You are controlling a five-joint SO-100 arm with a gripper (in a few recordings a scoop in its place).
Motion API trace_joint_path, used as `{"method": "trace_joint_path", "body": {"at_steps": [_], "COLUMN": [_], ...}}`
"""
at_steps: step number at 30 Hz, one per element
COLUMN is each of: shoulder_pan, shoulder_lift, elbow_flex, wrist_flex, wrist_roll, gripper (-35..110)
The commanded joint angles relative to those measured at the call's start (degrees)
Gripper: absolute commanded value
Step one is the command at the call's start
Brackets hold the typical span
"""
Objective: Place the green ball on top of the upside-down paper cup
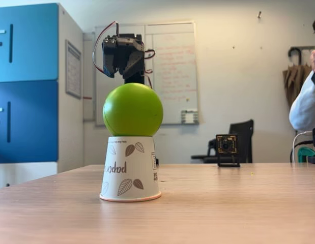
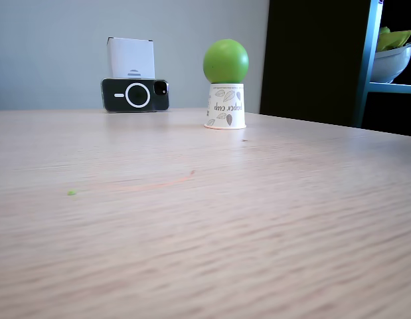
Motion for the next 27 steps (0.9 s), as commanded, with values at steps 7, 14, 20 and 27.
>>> {"method": "trace_joint_path", "body": {"at_steps": [7,14,20,27], "shoulder_pan": [0.8,1.0,1.3,1.1], "shoulder_lift": [32.3,54.7,59.9,59.9], "elbow_flex": [31.8,54.0,58.6,58.6], "wrist_flex": [10.1,16.8,26.7,26.7], "wrist_roll": [4.0,4.6,2.9,2.8], "gripper": [0,0,0,0]}}
